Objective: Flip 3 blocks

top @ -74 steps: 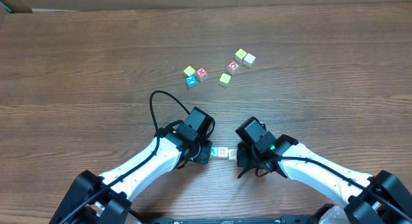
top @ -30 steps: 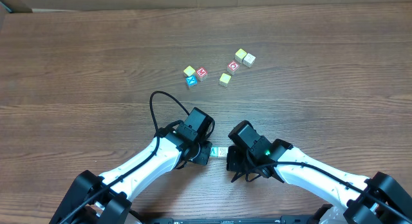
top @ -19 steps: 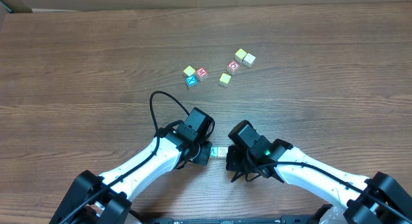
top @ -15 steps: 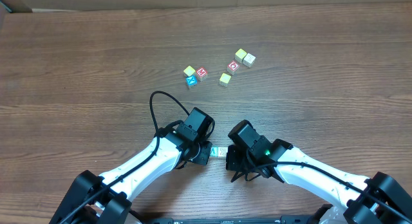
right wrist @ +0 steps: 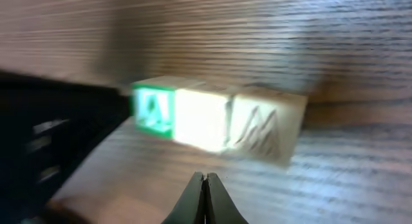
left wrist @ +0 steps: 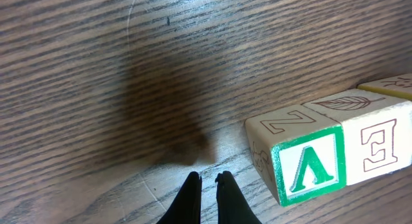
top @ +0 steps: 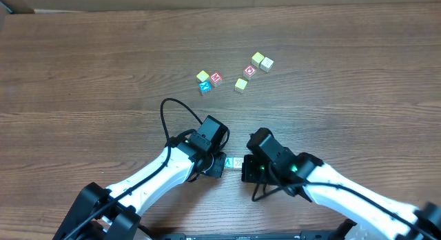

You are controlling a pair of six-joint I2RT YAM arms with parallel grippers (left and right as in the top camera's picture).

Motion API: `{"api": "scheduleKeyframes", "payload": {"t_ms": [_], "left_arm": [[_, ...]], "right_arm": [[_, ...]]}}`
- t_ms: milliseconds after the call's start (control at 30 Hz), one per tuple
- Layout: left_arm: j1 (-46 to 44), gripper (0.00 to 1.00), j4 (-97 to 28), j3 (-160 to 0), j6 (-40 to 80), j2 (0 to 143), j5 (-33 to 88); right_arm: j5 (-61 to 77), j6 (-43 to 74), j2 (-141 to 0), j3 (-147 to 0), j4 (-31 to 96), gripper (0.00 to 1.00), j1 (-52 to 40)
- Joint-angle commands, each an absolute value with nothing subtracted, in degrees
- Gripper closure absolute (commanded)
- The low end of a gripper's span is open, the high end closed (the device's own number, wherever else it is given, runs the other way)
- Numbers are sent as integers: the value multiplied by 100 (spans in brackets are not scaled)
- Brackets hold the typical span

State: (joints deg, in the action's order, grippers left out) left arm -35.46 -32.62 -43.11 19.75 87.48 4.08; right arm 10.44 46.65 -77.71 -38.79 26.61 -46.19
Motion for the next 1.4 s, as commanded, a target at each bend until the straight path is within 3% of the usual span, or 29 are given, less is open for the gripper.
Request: {"api": "scheduleKeyframes", "payload": {"t_ms": [0, 233, 500, 567, 600, 633, 667, 1367], "left_arm": [[-3489, 96, -3271, -4296, 2073, 8788, 454], [-3492, 96, -3284, -4296, 2058, 8788, 456], [-3489, 95, -3308, -4296, 2058, 8788, 454], [-3489, 79, -3308, -4296, 2058, 8788, 456], [-3489, 80, -3308, -4296, 2058, 8788, 456], [-3489, 92, -3308, -4296, 2058, 8788, 456], [-3489, 96, -3299, -4296, 2067, 8788, 460], [-3492, 96, -2915, -4296, 2561, 8788, 609]], "right_arm": [[956, 4628, -7273, -3990, 2851, 96, -4718], [3, 4713, -7019, -3964, 3837, 96, -4624], [-80, 4383, -7734, -3863, 3524, 96, -4333], [-84, 4298, -7942, -3863, 3361, 96, -4307], [-80, 4303, -8051, -3863, 3273, 96, -4303], [-82, 4303, -8147, -3863, 3205, 96, -4300], [-82, 4303, -8208, -3863, 3164, 96, -4300], [-80, 4305, -8302, -3863, 3065, 96, -4300]]}}
